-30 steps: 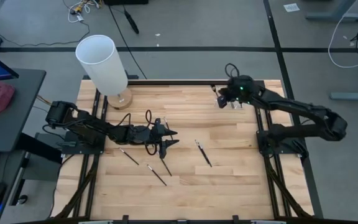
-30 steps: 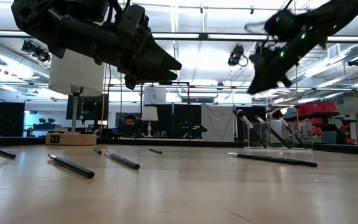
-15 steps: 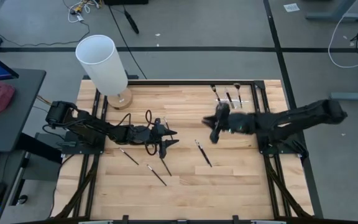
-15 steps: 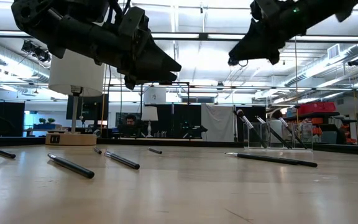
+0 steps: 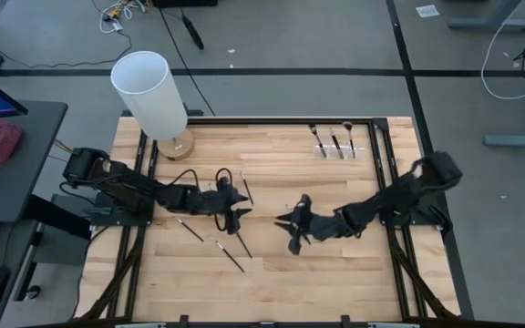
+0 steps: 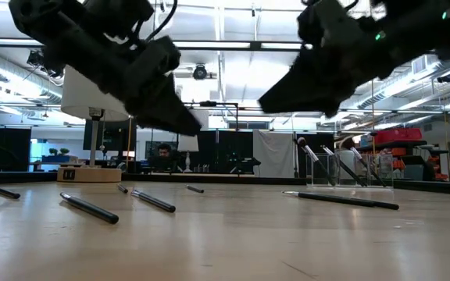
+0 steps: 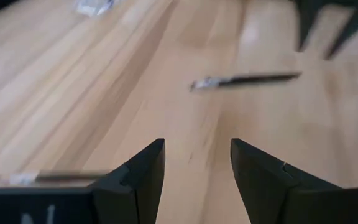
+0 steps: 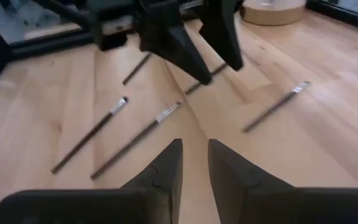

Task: Put items in baskets/containers
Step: Put the eyeshadow brush into the transparent organizer

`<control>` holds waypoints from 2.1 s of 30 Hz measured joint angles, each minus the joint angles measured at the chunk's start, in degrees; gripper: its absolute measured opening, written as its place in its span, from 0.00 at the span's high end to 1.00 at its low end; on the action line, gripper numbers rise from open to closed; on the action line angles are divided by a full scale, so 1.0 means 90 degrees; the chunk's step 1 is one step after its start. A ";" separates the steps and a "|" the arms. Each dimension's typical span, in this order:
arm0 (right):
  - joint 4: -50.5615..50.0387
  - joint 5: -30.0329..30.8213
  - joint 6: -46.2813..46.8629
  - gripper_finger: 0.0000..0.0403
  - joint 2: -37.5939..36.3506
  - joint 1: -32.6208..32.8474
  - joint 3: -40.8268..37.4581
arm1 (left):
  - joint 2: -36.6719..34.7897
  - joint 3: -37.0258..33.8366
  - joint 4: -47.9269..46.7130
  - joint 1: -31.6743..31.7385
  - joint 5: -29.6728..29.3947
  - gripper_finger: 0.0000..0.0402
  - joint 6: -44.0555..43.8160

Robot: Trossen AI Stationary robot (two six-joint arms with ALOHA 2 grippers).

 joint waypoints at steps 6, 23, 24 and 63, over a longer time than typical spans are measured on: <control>0.1557 0.0015 0.0125 0.80 0.1098 -0.0469 0.0049 | -0.0174 -0.0005 -0.2042 -0.0548 -0.1912 0.54 -0.1376; -0.0180 -0.0769 -0.0233 0.51 0.2398 -0.2390 0.2220 | -0.0155 -0.0419 -0.3948 -0.1622 -0.3815 0.54 -0.4633; -0.0167 -0.0777 -0.0266 0.51 0.2513 -0.2442 0.2357 | -0.0155 -0.0580 -0.3753 -0.1658 -0.3774 0.55 -0.4770; -0.1390 -0.1683 0.0263 0.98 0.3665 -0.2662 0.3104 | -0.0155 -0.1945 0.1399 -0.1814 -0.3361 0.71 -0.2870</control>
